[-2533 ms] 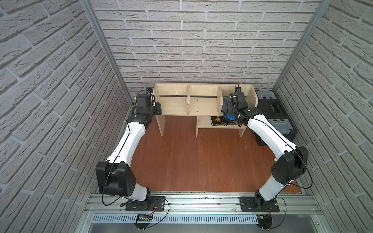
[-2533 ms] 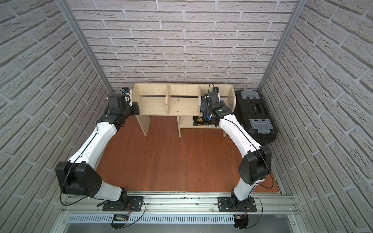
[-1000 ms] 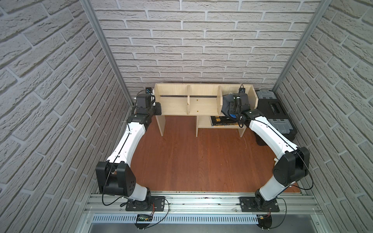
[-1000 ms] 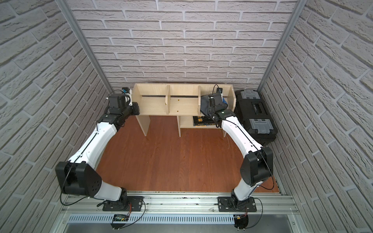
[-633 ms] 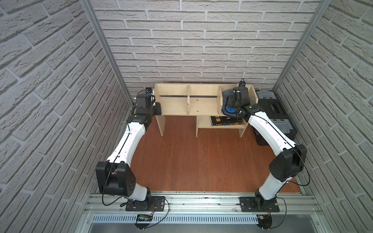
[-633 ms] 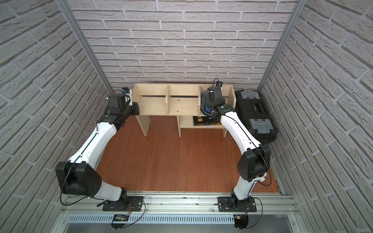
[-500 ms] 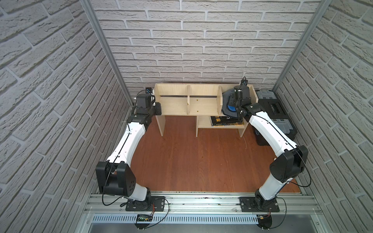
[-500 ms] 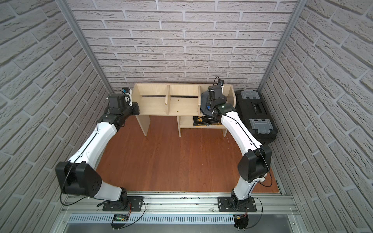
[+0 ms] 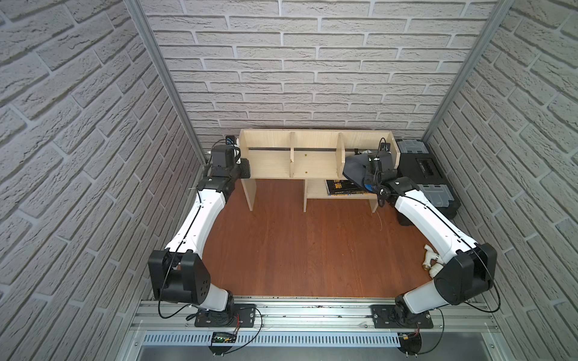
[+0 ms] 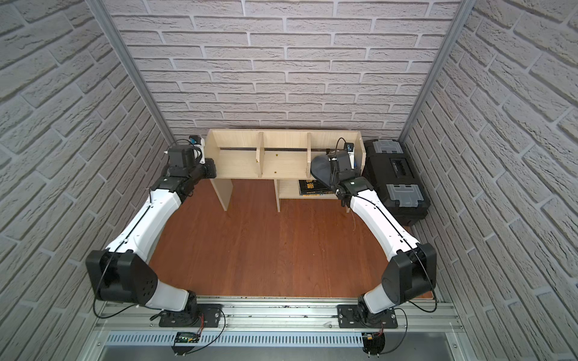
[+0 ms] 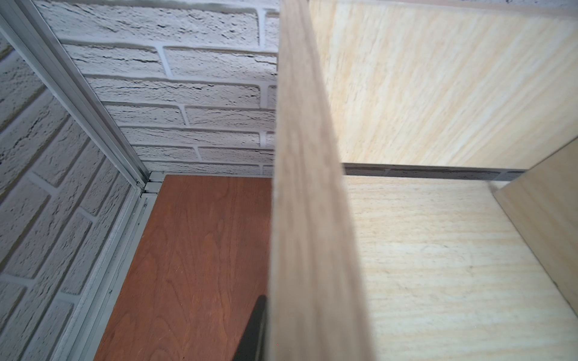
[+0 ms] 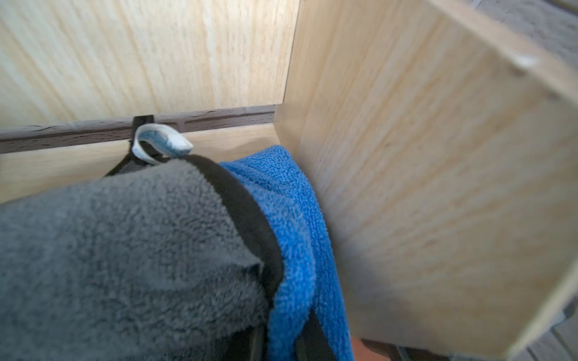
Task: Wipe the bookshelf clean with a cloth
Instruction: Wipe the dust from the shelf.
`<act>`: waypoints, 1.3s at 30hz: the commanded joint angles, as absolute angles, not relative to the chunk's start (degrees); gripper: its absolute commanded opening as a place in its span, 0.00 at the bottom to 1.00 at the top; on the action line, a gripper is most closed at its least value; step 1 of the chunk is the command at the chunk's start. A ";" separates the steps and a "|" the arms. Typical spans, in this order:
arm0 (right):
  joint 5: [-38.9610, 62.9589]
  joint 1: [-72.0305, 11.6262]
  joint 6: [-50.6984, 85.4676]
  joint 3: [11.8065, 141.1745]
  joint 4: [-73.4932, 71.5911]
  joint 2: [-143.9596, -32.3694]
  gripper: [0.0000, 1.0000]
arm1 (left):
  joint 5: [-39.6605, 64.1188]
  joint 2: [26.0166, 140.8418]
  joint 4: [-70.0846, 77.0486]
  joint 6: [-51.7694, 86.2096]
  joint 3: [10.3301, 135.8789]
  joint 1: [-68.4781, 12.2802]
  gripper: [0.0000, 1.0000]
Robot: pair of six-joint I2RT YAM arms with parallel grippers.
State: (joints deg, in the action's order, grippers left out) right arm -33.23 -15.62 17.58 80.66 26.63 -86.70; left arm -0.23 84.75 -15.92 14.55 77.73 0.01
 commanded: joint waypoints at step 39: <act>-7.95 -12.67 21.64 87.53 29.33 -92.24 0.03 | 2.63 85.25 -18.02 21.33 76.16 0.87 0.00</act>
State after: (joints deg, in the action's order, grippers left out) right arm -16.56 -12.97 19.51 82.13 28.08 -86.94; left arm -0.23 84.75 -15.90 14.55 77.73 -0.01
